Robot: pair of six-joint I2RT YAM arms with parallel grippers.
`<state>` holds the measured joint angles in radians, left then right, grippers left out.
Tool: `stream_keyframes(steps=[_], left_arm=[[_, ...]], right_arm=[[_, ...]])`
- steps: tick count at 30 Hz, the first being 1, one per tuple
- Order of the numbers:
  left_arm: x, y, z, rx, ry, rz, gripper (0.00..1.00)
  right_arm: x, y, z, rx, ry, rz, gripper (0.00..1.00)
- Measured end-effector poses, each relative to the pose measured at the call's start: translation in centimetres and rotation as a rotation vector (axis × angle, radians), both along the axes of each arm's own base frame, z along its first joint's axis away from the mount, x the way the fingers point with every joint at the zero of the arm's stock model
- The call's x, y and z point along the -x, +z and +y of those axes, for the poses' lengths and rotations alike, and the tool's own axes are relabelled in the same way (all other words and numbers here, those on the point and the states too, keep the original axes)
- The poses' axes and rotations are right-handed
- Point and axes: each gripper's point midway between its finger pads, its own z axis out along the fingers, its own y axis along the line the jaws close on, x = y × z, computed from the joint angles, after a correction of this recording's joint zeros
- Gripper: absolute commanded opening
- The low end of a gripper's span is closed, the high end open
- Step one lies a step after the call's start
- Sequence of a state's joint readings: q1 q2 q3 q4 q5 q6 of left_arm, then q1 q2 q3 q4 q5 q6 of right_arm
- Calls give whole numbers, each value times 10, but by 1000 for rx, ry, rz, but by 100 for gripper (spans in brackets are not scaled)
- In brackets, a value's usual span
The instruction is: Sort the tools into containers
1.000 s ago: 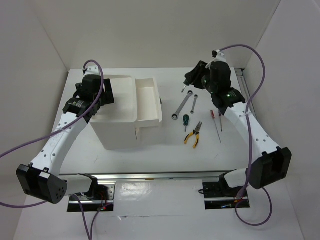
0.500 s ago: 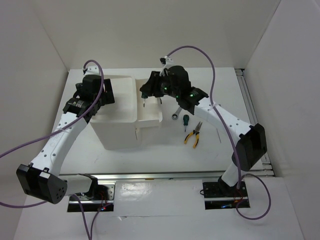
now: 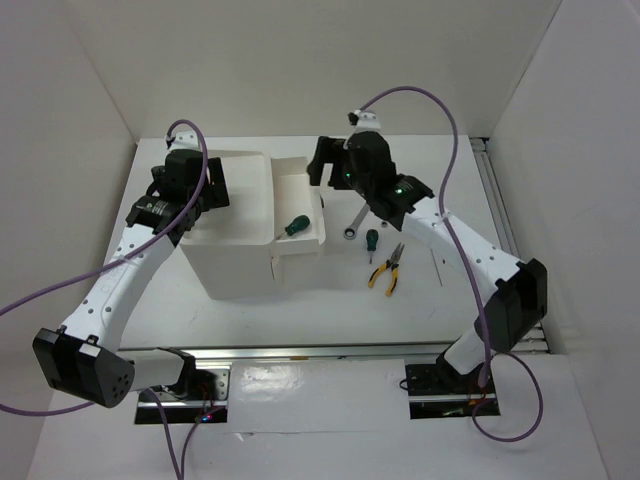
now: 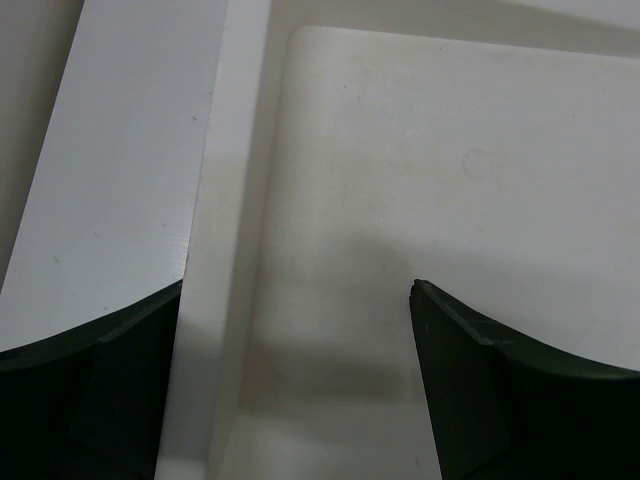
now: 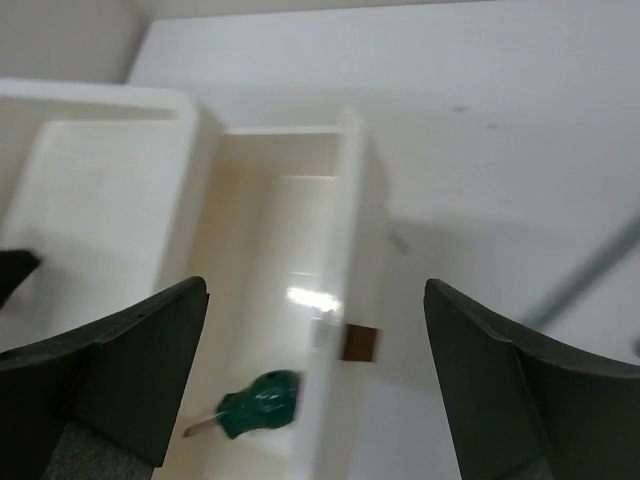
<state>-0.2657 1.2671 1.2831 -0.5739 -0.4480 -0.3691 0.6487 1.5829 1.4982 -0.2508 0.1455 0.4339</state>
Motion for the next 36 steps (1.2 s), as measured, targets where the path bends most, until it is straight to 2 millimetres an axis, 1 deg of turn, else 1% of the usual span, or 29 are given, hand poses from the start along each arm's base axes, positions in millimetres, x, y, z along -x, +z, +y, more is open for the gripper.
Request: stream_keyframes(steps=[2, 3, 4, 5, 6, 7, 8, 11, 15, 17, 20, 21, 25, 27, 30, 33, 34, 36], left_arm=[[0, 0, 0, 0, 0, 0, 96], [0, 0, 0, 1, 0, -1, 96], [0, 0, 0, 1, 0, -1, 96], [0, 0, 0, 1, 0, -2, 96], [0, 0, 0, 1, 0, -2, 96], [0, 0, 0, 1, 0, -2, 96], [0, 1, 0, 1, 0, -2, 96], [0, 0, 0, 1, 0, -2, 96], [0, 0, 0, 1, 0, -2, 96], [0, 0, 0, 2, 0, -3, 96], [0, 1, 0, 2, 0, -3, 96], [0, 1, 0, 2, 0, -3, 96], [0, 1, 0, 2, 0, -3, 96], [0, 1, 0, 2, 0, -3, 96], [0, 1, 0, 2, 0, -3, 96], [0, 1, 0, 2, 0, -3, 98], [0, 1, 0, 2, 0, -3, 98], [-1, 1, -1, 3, -1, -4, 98]], right_arm=[[-2, -5, -37, 45, -131, 9, 95], [0, -12, -55, 68, -197, 19, 94], [2, -23, -74, 98, -263, 38, 94], [5, -37, -88, 126, -313, 62, 92], [9, -51, -97, 151, -342, 86, 90], [13, -70, -105, 186, -367, 121, 90], [17, -87, -109, 218, -378, 154, 90], [21, -137, -115, 314, -395, 249, 89], [26, -187, -123, 396, -398, 341, 89], [28, -204, -131, 419, -398, 382, 89], [22, -220, -146, 436, -421, 423, 88], [20, -223, -150, 435, -425, 433, 86], [10, -231, -162, 408, -436, 454, 86], [7, -237, -161, 400, -424, 462, 85], [7, -256, -158, 412, -399, 499, 83], [10, -274, -154, 420, -371, 539, 76], [11, -277, -153, 419, -365, 546, 76], [10, -281, -152, 414, -358, 551, 73]])
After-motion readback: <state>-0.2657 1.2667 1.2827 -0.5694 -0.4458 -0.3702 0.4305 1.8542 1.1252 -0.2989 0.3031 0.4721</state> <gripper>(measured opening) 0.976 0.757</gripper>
